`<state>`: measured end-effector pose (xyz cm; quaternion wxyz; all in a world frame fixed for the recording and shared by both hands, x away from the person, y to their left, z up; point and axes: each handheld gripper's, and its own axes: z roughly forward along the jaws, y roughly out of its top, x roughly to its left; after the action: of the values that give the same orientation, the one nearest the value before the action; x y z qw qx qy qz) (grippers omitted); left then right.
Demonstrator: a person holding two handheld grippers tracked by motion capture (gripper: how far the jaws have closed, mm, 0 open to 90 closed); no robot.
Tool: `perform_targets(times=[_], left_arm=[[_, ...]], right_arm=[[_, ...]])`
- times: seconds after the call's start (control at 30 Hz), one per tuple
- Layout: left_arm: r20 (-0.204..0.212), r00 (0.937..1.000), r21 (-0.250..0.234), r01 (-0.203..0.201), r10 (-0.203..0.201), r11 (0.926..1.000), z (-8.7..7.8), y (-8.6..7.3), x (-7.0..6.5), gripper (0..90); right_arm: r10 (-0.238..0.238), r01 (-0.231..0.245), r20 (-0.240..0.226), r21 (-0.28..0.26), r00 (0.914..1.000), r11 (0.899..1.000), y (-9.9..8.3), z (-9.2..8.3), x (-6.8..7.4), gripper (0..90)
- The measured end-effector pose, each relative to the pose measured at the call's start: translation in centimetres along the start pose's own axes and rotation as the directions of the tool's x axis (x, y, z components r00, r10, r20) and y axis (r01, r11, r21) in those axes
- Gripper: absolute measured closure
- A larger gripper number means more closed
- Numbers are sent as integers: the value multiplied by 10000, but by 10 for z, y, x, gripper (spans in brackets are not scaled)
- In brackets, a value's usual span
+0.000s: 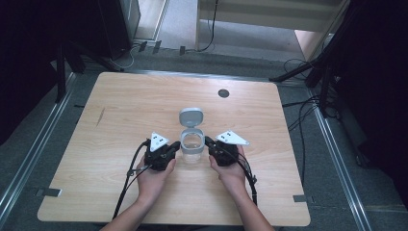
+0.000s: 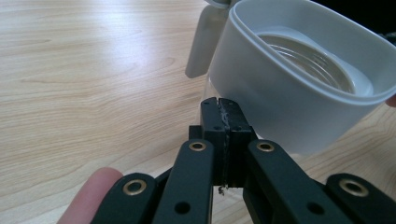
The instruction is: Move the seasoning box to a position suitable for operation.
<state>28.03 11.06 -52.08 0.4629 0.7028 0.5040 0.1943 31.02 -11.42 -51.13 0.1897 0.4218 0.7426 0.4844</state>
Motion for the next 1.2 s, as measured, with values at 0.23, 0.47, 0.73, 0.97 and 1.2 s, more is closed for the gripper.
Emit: perform_targets(times=[0.23,0.47,0.73,0.97,1.2], left_arm=[[114,9998,60,-180,179,9998,-9,-3,3,900],[90,9998,37,-174,174,9998,-20,-9,9,900],[467,9987,-578,225,-198,9981,-39,-16,30,576],[1385,9889,-1022,-404,545,9939,-62,-25,63,180],[755,9971,-933,81,-11,9956,-93,-43,106,134]], right_arm=[[367,-369,272,62,9990,9993,-5,-7,15,900],[506,-505,292,-46,9983,9987,-13,-13,33,900],[201,-201,154,10,9997,9998,-11,-12,35,900],[379,-368,385,-278,9985,9989,3,-16,16,900],[382,-365,453,-374,9982,9986,22,-17,6,900]])
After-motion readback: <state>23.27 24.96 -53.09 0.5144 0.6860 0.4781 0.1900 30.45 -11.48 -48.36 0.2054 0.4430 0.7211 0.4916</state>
